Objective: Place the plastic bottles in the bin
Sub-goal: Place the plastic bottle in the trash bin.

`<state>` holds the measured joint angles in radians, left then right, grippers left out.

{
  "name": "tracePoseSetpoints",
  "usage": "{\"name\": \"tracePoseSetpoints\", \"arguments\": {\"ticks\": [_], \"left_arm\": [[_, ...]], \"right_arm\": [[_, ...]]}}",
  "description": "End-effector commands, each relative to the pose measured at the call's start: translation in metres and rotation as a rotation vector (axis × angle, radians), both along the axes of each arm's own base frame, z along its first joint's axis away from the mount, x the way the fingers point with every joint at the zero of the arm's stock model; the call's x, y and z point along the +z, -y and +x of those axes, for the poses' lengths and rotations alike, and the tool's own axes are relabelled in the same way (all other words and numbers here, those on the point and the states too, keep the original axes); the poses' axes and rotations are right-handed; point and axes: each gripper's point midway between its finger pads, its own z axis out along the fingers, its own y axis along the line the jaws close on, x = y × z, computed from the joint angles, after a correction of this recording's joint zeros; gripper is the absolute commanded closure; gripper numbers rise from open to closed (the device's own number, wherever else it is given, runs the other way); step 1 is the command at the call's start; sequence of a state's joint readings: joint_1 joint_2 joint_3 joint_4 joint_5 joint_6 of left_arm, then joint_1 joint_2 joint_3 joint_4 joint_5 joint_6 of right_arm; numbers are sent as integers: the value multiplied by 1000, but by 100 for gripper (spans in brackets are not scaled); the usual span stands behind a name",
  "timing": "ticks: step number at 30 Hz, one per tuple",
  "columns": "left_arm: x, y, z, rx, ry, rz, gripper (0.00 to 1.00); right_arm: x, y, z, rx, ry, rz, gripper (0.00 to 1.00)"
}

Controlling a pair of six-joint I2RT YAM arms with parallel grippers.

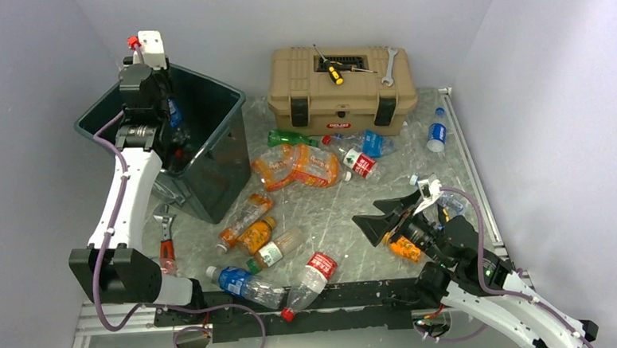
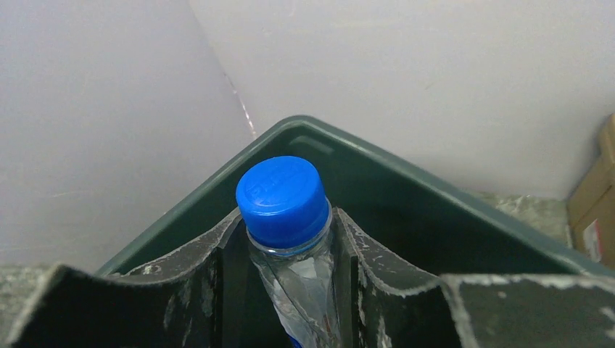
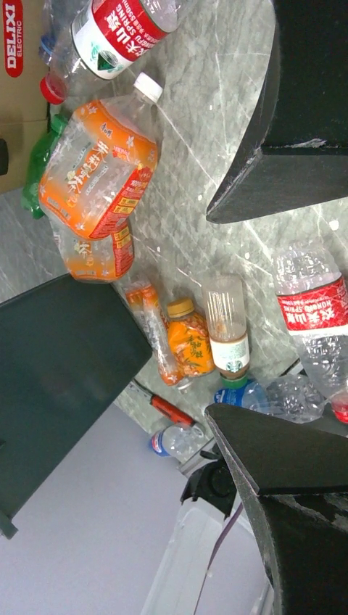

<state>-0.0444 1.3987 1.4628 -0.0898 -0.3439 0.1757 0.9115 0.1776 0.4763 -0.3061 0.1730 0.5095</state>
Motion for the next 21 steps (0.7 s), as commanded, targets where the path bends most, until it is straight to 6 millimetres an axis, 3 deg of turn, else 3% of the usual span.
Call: {"name": "tracePoseSetpoints", "arguments": {"ticks": [1,3,5,6,11,14,17,19,21], "left_arm": [[37,5,-1,-19,136,-76,90],[28,0,1,7,102,-79,46],[27,-5,-3,38,104,-83,16],[32,-6,-6,43,117,-86,5],[87,3,-33,13,199,-132,1],[123,40,-58,-106,239,-144,1],[141,110,-88,-339,218,-133,1],[132,178,-110,-561,139,-117,0],[109,229,-132,-724,39,-81,0]], "right_arm": [[7,2,-2,0,16,19,0],[5,4,0,-17,9,24,0],[4,4,1,-22,6,23,0],[4,4,1,-21,5,20,0],[8,6,3,-38,10,8,0],[7,8,9,-69,2,6,0],[0,5,16,-91,-15,-28,0],[-10,2,24,-116,-53,-81,1],[-18,-1,30,-133,-86,-127,1]]}}
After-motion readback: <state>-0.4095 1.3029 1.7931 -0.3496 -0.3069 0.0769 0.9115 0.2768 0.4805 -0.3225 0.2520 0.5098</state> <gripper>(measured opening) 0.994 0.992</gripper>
